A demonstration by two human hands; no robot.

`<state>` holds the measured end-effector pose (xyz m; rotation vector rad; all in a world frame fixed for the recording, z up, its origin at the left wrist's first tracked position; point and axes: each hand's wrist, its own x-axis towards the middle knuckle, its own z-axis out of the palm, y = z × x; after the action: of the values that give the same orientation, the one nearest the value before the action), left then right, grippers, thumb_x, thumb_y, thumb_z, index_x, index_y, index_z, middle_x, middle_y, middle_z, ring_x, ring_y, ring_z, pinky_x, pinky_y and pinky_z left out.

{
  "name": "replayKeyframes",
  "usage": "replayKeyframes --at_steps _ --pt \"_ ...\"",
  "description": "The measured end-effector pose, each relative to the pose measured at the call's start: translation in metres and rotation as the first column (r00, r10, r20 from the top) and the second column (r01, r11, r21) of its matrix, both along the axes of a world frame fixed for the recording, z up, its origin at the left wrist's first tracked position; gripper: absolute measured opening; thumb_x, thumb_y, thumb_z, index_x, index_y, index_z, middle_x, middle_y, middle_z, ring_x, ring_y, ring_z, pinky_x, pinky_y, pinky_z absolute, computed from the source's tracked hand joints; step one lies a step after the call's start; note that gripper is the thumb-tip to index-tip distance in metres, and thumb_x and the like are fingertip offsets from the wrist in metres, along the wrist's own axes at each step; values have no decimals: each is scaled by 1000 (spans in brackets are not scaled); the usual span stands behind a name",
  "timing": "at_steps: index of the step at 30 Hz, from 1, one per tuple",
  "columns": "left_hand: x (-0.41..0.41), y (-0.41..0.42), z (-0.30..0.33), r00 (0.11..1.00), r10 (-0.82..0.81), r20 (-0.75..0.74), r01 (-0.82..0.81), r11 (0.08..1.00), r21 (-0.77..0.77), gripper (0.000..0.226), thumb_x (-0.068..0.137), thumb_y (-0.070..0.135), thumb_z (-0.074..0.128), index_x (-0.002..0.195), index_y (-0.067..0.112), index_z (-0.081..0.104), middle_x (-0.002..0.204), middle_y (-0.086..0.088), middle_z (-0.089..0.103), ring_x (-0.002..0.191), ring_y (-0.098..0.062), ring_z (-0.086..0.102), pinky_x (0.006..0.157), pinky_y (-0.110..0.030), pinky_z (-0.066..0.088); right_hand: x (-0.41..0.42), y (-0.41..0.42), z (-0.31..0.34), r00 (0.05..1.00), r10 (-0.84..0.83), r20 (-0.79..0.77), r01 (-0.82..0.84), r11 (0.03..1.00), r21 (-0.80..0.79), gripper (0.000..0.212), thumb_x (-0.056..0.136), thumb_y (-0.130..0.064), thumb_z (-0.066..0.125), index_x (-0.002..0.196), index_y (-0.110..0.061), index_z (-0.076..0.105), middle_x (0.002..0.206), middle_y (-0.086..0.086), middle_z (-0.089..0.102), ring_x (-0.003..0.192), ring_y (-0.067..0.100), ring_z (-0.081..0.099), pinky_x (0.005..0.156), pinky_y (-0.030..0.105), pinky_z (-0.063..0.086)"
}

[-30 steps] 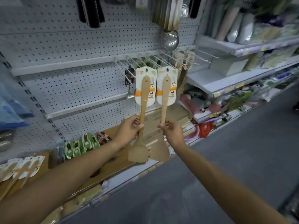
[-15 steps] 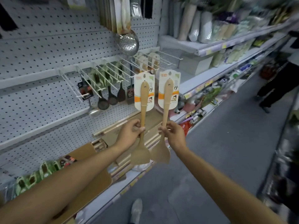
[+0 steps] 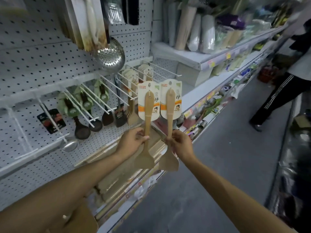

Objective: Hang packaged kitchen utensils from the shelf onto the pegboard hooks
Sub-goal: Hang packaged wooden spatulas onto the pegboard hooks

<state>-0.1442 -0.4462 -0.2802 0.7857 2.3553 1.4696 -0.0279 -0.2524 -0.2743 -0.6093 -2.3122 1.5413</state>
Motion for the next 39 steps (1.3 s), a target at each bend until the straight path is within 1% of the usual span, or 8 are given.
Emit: replayKeyframes --at_steps 6,12,19,23,27,30,34,39 --pt "-28 21 -8 998 -1 -59 -3 998 -59 9 86 30 76 94 26 74 88 15 74 85 -3 69 82 -38 59 -36 35 -9 998 66 7 -66 997 -46 23 84 11 59 87 -12 63 79 5 73 73 15 71 70 32 58" --pt "-46 47 -22 992 6 -122 -34 973 -227 7 87 28 75 93 25 72 97 12 75 80 5 66 77 -30 57 -81 81 -31 993 119 16 -118 990 -78 14 93 -5 62 84 -16 63 83 12 70 83 32 69 77 48 59" --pt "-63 85 -47 996 37 -81 -62 945 -322 12 87 32 75 94 39 68 87 21 72 80 8 66 75 -30 59 -136 142 -56 942 312 125 -307 950 -63 11 93 -4 60 85 -11 63 77 5 67 75 20 65 66 28 54" --pt "-66 105 -49 994 55 -94 -83 942 -324 16 88 35 72 103 41 69 98 21 72 85 9 65 76 -23 57 -157 176 -66 907 391 154 -373 918 -133 10 90 -22 58 87 -29 66 90 8 71 90 32 68 83 56 55" --pt "-68 122 -47 988 101 -117 -135 934 -332 13 88 39 70 100 35 70 96 19 74 84 8 66 73 -21 55 -168 200 -66 890 435 140 -401 890 -217 15 95 -25 52 91 -23 66 95 17 70 93 42 66 86 63 51" --pt "-69 132 -48 985 124 -120 -157 932 -326 21 84 50 63 92 31 68 91 20 73 81 8 65 71 -24 55 -172 210 -63 865 487 120 -452 860 -238 13 96 -28 56 92 -26 67 94 12 72 94 36 68 86 54 55" --pt "-67 143 -49 982 146 -120 -179 923 -342 9 87 38 69 92 32 68 90 19 71 82 6 64 75 -26 54 -178 219 -67 830 543 126 -498 824 -272 16 99 -13 54 97 -21 67 92 1 72 92 25 68 85 42 58" --pt "-62 152 -44 975 198 -97 -219 915 -339 6 88 32 72 93 32 67 90 19 72 83 7 65 78 -23 53 -189 222 -62 812 572 121 -520 801 -295 20 99 -7 52 89 -18 66 82 -2 69 77 9 67 68 22 54"
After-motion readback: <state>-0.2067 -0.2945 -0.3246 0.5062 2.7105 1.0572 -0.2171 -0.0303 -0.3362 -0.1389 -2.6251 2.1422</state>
